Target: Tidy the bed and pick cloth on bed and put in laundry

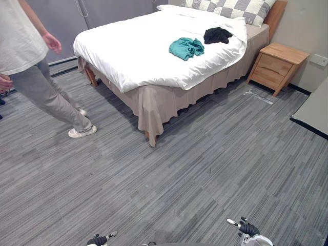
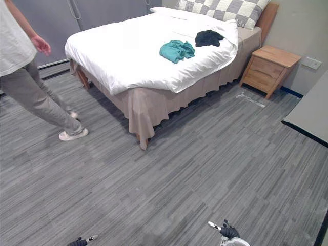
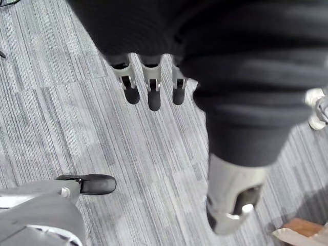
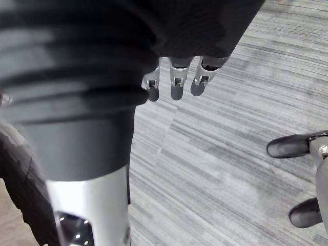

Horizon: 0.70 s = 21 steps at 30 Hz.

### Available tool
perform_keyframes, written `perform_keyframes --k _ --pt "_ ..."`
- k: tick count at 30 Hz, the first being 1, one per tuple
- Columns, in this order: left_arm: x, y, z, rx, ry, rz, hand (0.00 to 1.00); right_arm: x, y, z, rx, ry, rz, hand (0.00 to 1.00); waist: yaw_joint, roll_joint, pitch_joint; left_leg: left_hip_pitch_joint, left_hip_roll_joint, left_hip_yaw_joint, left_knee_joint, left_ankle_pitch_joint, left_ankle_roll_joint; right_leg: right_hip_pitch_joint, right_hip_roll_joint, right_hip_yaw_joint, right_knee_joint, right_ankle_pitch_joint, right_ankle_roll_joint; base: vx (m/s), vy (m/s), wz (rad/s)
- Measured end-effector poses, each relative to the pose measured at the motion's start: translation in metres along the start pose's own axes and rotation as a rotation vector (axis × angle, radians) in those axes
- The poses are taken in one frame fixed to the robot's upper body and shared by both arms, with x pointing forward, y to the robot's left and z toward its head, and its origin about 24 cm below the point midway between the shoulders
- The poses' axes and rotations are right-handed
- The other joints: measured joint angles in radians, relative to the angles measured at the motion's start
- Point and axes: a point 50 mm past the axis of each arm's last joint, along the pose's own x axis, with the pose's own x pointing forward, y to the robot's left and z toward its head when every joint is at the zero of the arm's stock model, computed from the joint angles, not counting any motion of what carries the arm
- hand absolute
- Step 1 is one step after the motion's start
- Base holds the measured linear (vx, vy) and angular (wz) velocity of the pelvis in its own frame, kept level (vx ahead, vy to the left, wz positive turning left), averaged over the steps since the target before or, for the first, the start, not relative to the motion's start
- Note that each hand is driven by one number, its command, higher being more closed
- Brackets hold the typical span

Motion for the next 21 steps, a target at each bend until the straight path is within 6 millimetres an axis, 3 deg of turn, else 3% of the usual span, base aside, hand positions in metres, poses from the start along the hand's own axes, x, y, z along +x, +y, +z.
perform_keyframes --k 21 --pt "-0.0003 -0.0047 0.0015 0.004 -0.034 -0.035 0.0 0.0 0.001 -0.0006 -0.005 -0.002 0.001 0.0 0.0 -0.008 0.01 0.002 0.0 0.018 -0.004 0.0 0.0 0.006 0.002 0.009 -0.015 0.006 -0.01 -0.01 -0.005 -0.01"
